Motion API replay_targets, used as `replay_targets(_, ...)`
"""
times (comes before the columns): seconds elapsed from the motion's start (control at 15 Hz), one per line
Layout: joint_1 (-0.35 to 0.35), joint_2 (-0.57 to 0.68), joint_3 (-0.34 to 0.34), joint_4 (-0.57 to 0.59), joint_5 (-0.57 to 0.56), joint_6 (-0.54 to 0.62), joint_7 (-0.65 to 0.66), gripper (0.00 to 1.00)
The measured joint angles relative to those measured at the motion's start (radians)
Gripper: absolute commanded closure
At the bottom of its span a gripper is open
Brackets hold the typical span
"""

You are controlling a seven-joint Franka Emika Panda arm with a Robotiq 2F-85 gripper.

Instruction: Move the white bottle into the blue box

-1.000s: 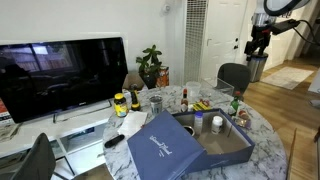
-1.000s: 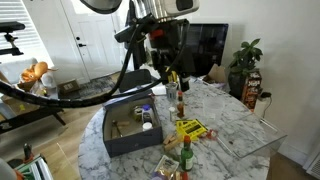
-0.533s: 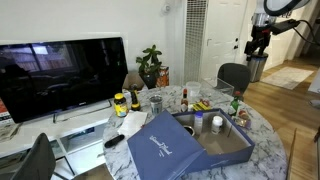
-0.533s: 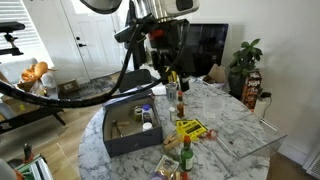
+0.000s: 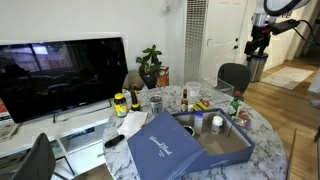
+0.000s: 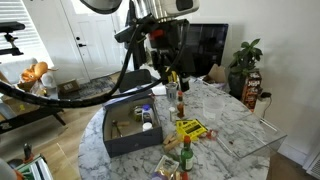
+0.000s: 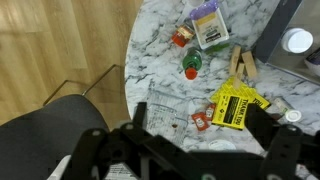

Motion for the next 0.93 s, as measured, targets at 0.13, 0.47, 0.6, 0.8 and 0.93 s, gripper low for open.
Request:
replay_targets(0.13, 0.0, 0.0, 0.0, 0.0, 0.0, 0.0, 0.0, 0.0)
replay_targets(0.47, 0.0, 0.0, 0.0, 0.0, 0.0, 0.0, 0.0, 0.0)
replay_targets(0.6, 0.0, 0.0, 0.0, 0.0, 0.0, 0.0, 0.0, 0.0)
replay_targets(0.8, 0.008, 0.005, 0.012, -0.01, 0.0, -0.015, 0.017, 0.0)
replay_targets(0.93, 0.04, 0.022, 0.036, -0.044, 0.012, -0.02, 0.018, 0.0)
